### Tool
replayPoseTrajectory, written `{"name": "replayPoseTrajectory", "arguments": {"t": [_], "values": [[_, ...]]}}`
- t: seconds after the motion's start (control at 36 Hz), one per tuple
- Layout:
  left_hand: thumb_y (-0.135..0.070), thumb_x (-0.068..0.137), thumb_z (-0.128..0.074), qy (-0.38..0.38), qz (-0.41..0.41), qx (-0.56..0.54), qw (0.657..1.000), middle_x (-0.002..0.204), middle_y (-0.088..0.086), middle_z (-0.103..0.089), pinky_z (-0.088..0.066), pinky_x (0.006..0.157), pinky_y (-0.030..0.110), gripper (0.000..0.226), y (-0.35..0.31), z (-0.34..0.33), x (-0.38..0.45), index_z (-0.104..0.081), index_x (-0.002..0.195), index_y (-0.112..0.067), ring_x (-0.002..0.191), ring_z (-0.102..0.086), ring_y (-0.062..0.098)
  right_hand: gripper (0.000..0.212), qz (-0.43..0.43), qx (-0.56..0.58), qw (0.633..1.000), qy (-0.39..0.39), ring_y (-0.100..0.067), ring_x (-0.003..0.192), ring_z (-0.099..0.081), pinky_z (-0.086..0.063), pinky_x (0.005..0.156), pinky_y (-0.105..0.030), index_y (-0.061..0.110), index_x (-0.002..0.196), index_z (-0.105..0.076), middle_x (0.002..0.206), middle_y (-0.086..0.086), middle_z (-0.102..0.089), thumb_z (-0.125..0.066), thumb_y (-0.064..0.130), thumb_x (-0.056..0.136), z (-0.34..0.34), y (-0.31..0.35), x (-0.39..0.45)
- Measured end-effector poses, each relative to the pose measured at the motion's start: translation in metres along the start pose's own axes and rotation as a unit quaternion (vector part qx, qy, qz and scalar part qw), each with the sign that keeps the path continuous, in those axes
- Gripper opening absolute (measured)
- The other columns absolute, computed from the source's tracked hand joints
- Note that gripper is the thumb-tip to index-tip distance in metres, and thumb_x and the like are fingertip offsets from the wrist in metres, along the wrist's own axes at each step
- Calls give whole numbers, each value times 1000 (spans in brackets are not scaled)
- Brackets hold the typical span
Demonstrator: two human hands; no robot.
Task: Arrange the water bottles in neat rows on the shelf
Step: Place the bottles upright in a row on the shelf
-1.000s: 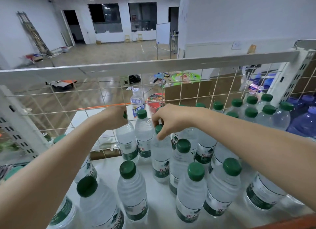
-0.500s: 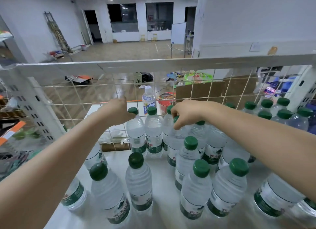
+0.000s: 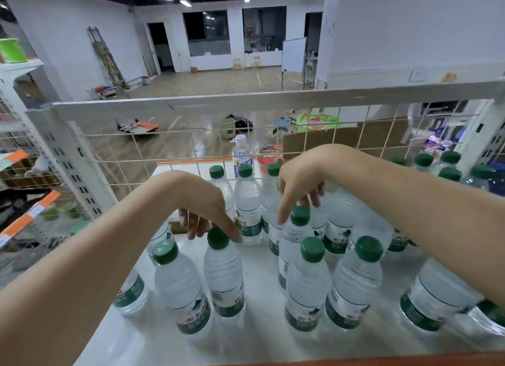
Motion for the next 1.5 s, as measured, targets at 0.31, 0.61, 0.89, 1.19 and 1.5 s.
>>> {"name": "replayPoseTrajectory", "arguments": {"t": [0.31, 0.61, 0.89, 1.19, 1.5], "values": [[-19, 85, -68, -65, -26, -10, 997, 68, 13, -63, -43, 42, 20, 23, -14, -11, -8, -54, 89, -1, 44, -53, 18, 28, 37, 30, 997, -53, -18, 57, -63, -54, 54, -25, 8, 82, -51, 66, -2, -62, -75, 24, 82, -25, 5, 7], [-34, 85, -65, -242, -48, 14, 969, 81, 2, -56, -37, 55, 27, 26, 2, 8, 11, -58, 95, -10, 72, -50, 21, 31, 87, 75, 982, -148, -16, 59, -59, -46, 46, -20, 3, 100, -62, 77, -9, -68, -72, 26, 83, -12, 20, 29], [-18, 85, -63, -285, -85, -39, 954, 81, -1, -53, -44, 61, 27, 13, 19, 17, 41, -55, 94, -13, 71, -57, 22, 30, 92, 84, 970, -210, -16, 60, -61, -46, 49, -24, 7, 102, -59, 92, -10, -66, -71, 27, 83, -4, 29, 66], [-11, 83, -64, -276, -110, -57, 953, 84, -1, -54, -43, 59, 25, 16, 18, 21, 46, -59, 98, -13, 71, -55, 20, 30, 70, 47, 977, -197, -14, 49, -62, -46, 49, -24, 7, 99, -58, 72, -3, -60, -71, 29, 82, 6, 29, 70], [-11, 84, -64, -297, -137, -5, 945, 97, -1, -52, -35, 61, 22, 29, 21, 17, 41, -61, 113, -15, 84, -48, 19, 29, 32, 53, 974, -220, -15, 44, -63, -48, 51, -24, 12, 71, -48, 60, -3, -61, -67, 29, 84, 0, 33, 72]]}}
Point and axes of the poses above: each hand's wrist, its own x-axis towards the middle knuckle, its own z-axis out of the back of the hand, y = z × x, the point moved 2 cm from there along x, towards the middle knuckle
